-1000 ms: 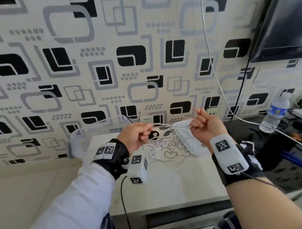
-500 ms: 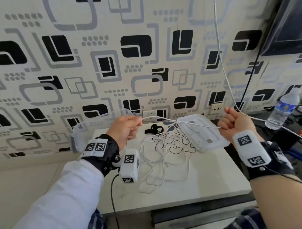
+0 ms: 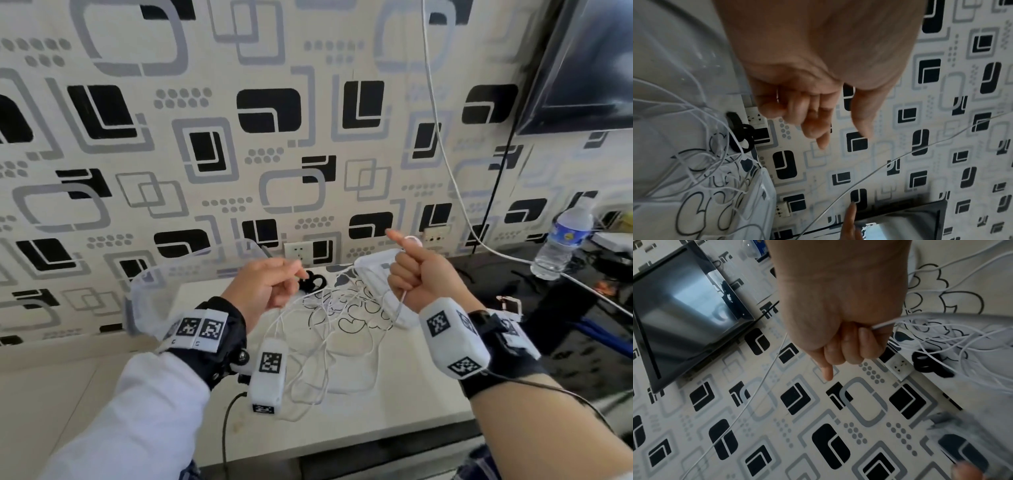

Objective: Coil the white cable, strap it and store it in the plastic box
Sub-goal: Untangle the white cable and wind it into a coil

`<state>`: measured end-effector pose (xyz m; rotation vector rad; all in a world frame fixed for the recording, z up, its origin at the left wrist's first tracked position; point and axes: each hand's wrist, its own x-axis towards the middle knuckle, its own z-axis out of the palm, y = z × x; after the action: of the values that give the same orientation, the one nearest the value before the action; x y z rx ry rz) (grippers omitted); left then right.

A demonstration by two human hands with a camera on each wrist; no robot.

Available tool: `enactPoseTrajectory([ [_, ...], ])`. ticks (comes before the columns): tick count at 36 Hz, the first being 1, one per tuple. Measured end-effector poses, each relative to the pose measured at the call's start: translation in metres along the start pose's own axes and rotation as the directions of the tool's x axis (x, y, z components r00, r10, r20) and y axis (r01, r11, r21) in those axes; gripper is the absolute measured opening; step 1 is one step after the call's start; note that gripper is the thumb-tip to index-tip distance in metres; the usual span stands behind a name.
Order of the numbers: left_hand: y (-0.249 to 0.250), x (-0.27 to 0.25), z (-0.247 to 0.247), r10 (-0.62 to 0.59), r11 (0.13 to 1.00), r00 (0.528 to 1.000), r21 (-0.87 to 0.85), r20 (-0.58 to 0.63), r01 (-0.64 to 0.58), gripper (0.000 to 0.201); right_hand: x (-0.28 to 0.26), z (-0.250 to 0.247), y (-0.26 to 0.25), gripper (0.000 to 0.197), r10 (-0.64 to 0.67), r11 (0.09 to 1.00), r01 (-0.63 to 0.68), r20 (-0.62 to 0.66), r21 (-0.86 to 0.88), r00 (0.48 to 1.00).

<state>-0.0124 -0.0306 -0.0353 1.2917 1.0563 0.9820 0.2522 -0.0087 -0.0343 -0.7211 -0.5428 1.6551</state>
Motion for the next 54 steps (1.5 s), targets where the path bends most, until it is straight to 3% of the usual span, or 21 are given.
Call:
enactPoseTrajectory([
  [2,0.002,0.001,0.005,-0.05,0.998,0.995,0.054,0.083,0.045,0.053,0.002,0.005,0.003,0.022,0.011,1.0,-0.011,0.029,-0.002,1.0],
  [5,0.003,0.004,0.009,-0.06,0.995,0.987,0.082,0.149,0.049,0.058,0.006,0.012,0.007,0.024,0.021,1.0,-0.021,0.059,-0.007,0.998],
  [11,0.002,0.005,0.018,-0.014,1.0,0.992,0.02,0.124,0.012,0.049,0.014,0.019,0.009,0.027,0.036,0.988,-0.044,0.057,0.146,0.998],
  [15,-0.003,0.004,0.033,-0.045,0.998,0.988,0.047,0.146,0.039,0.035,0.014,0.029,0.013,0.028,0.037,0.971,-0.047,0.051,0.233,0.998],
  [18,-0.009,0.003,0.044,-0.106,0.994,0.961,0.061,0.254,0.094,0.033,0.013,0.034,0.015,0.029,0.057,0.962,-0.069,0.054,0.266,0.997],
  [23,-0.014,-0.001,0.049,-0.234,0.972,0.846,0.121,0.478,0.201,0.02,0.017,0.028,0.009,0.027,0.058,0.944,-0.067,0.037,0.323,0.998],
  [26,-0.014,-0.002,0.044,-0.24,0.97,0.876,0.143,0.419,0.197,0.025,0.023,0.01,-0.001,0.025,0.043,0.945,-0.038,-0.008,0.326,0.999],
  [31,-0.001,-0.001,0.024,-0.115,0.97,0.978,0.233,0.173,0.073,0.031,0.018,-0.004,-0.012,0.02,0.029,0.999,-0.027,-0.071,0.033,0.997],
  [33,0.003,0.001,0.011,-0.065,0.956,0.993,0.292,0.094,0.035,0.032,0.016,-0.005,-0.013,0.019,0.032,0.991,-0.043,-0.086,-0.129,0.996],
  [37,0.009,0.002,-0.011,-0.035,0.98,0.999,0.194,-0.002,0.035,0.034,0.014,-0.011,-0.019,0.02,0.015,0.948,-0.063,-0.156,-0.312,0.988],
  [40,0.009,0.002,-0.01,-0.026,0.979,0.999,0.201,-0.02,0.03,0.031,0.015,-0.014,-0.02,0.019,-0.012,0.886,-0.069,-0.17,-0.458,0.985],
  [44,0.008,0.002,0.002,-0.02,0.96,1.0,0.278,0.023,0.013,0.032,0.016,-0.005,-0.009,0.021,0.044,0.723,-0.093,-0.088,-0.685,0.995],
  [49,0.015,0.002,0.011,-0.023,0.927,0.995,0.375,0.1,-0.017,0.029,0.014,0.015,0.015,0.021,0.183,0.626,-0.032,0.106,-0.779,0.977],
  [54,0.012,0.007,0.014,0.046,0.882,0.999,0.47,0.001,-0.041,0.031,0.015,0.031,0.039,0.024,0.307,0.527,-0.031,0.156,-0.849,0.939],
])
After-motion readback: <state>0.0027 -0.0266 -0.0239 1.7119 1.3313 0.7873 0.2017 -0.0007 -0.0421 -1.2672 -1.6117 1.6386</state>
